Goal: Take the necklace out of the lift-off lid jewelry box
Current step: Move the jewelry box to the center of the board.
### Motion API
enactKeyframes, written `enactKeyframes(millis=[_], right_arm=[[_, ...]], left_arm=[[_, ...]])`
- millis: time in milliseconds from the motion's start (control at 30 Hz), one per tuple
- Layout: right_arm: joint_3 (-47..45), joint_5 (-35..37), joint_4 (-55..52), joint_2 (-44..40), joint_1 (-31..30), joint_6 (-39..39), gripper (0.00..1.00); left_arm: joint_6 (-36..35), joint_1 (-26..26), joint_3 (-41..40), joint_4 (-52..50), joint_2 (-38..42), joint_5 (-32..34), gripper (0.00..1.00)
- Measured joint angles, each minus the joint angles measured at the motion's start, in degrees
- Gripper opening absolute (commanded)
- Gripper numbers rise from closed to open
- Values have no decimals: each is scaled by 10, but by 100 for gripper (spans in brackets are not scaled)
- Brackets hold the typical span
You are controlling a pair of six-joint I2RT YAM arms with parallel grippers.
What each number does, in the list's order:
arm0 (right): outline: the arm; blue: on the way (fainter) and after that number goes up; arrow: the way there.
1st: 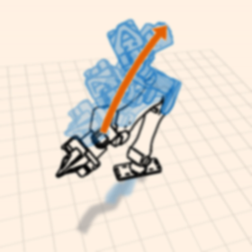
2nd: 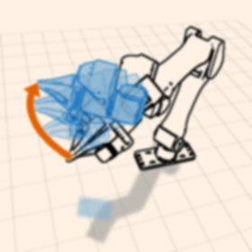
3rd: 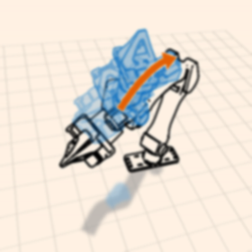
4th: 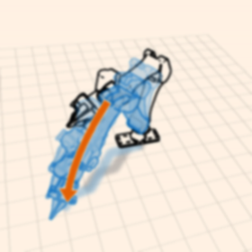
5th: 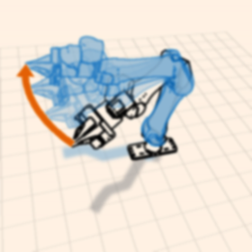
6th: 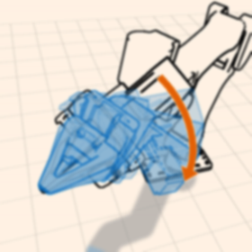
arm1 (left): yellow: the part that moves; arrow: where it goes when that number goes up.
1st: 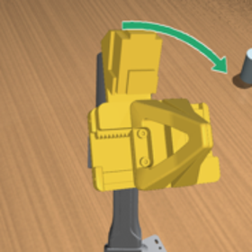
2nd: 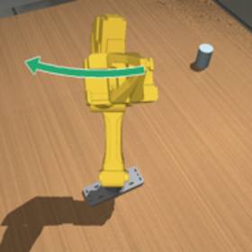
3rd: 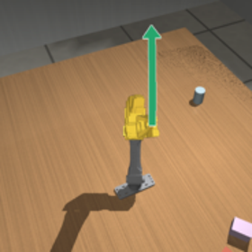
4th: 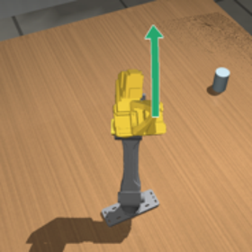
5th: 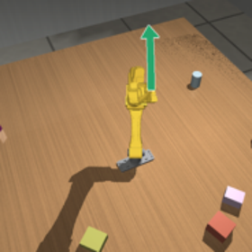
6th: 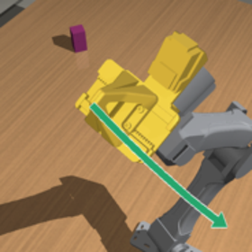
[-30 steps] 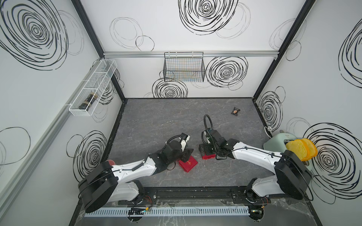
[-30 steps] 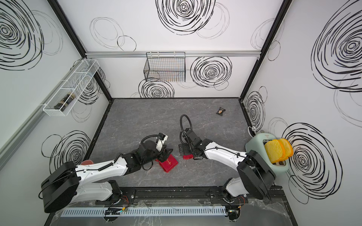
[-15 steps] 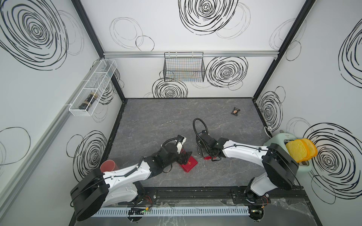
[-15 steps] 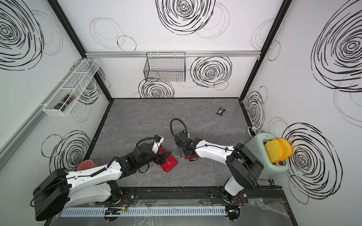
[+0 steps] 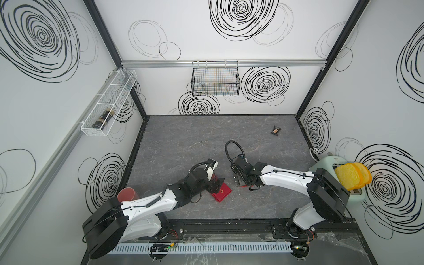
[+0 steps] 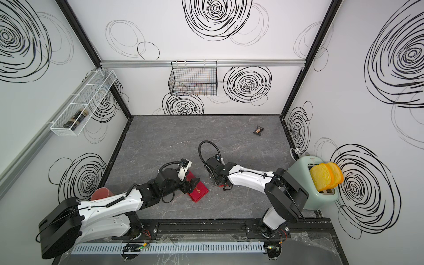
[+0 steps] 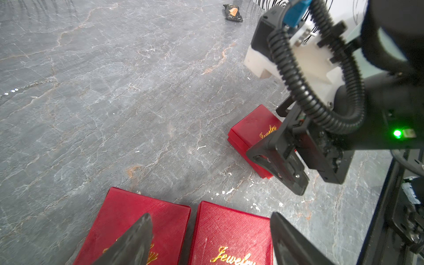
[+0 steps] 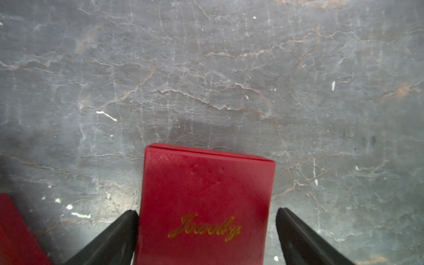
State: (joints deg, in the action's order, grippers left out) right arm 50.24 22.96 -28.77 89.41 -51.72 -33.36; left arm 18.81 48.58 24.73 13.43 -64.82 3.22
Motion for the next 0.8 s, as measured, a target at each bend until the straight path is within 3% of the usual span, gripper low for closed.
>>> enactKeyframes(millis=[333,533,667,800], right_arm=[[-43,-27,24,-28,19,-10,100],[-72,-65,49,-60,54,2,79],[-81,-81,55,-82,84,12,78],[-83,-94,66,-101,156,36,78]], left_arm=[[-2,0,0,0,-7,-2,83],[-3,0,0,0,-8,-2,82],[-3,0,0,0,-8,-2,82],[-3,0,0,-1,-8,-2,82]])
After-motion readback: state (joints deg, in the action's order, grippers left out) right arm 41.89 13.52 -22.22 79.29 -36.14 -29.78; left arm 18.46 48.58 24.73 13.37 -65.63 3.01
